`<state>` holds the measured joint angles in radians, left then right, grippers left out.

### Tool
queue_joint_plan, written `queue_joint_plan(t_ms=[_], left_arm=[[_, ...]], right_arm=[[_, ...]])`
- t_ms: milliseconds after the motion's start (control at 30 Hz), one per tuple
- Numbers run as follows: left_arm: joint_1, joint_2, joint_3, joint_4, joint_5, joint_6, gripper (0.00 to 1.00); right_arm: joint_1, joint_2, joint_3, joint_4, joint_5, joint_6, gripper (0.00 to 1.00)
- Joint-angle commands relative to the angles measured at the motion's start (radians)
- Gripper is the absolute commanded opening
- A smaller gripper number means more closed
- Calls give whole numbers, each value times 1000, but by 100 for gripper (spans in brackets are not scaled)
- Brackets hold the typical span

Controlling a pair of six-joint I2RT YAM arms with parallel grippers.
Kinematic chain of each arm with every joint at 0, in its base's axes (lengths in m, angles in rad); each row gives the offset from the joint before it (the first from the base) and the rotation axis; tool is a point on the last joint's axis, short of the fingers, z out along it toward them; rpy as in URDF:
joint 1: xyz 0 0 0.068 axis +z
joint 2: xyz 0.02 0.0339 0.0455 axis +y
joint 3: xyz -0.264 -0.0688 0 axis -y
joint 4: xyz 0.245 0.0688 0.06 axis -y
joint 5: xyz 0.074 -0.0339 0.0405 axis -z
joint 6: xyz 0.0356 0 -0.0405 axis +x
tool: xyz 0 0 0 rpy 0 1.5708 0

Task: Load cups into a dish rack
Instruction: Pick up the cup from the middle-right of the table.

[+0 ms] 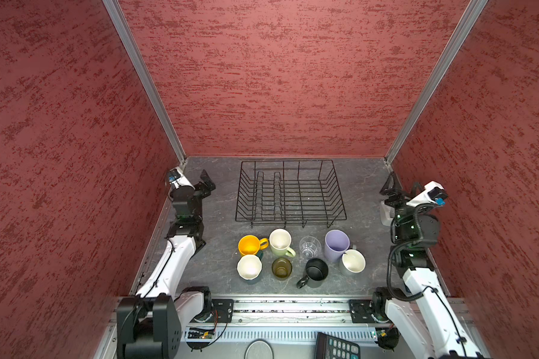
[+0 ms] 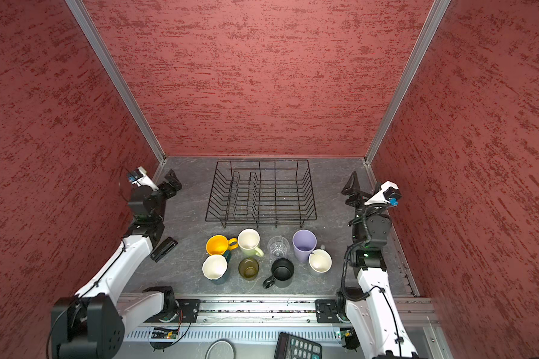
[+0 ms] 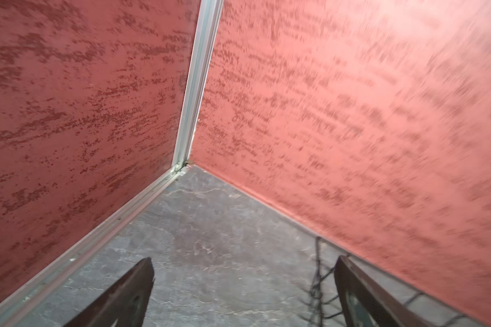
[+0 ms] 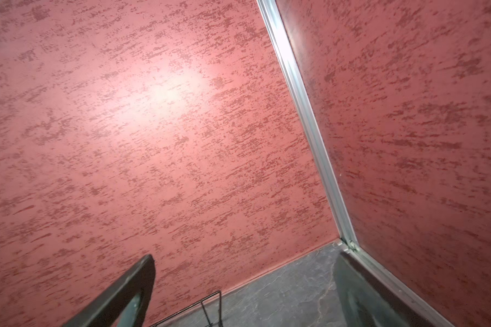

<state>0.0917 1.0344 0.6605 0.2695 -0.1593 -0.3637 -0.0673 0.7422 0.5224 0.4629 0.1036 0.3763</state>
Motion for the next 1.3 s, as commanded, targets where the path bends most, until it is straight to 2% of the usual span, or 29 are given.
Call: queue_joint_plan(t_ms=[0,100,200,333,433,633,700,900,1033,1167,1267], left_arm=[[69,-41,-19,-155,239,-170,100],[98,-74,17,-177,367,-214,100],[114,-68,99,-235,475,-241,100],[117,-27,198,-283,652,-278,100],[114,-15,230,-321,717,-279,100],[110,23,415,-552,747,-138,100],[91,34,461,-598,695,-96,100],[82,49,403,-504,728,-64,100],[105,6,400,-537,708,-20,100],[106,-70,326,-475,671,-21,100],[107,-80,324,-491,670,-11,100]], right_arm=[[-2,130,160,-426,-126,50,99],[-2,309,372,-789,-182,3,99],[-2,416,480,-1043,-189,-64,99],[-3,350,425,-1059,-188,-52,93],[-2,315,441,-1124,-226,-44,85],[-1,249,475,-1313,-243,-65,73],[-1,220,479,-1372,-247,-81,70],[6,146,456,-1451,-311,-85,58],[16,122,443,-1477,-342,-93,54],[50,129,427,-1459,-385,-96,51],[90,151,423,-1453,-384,-97,50]])
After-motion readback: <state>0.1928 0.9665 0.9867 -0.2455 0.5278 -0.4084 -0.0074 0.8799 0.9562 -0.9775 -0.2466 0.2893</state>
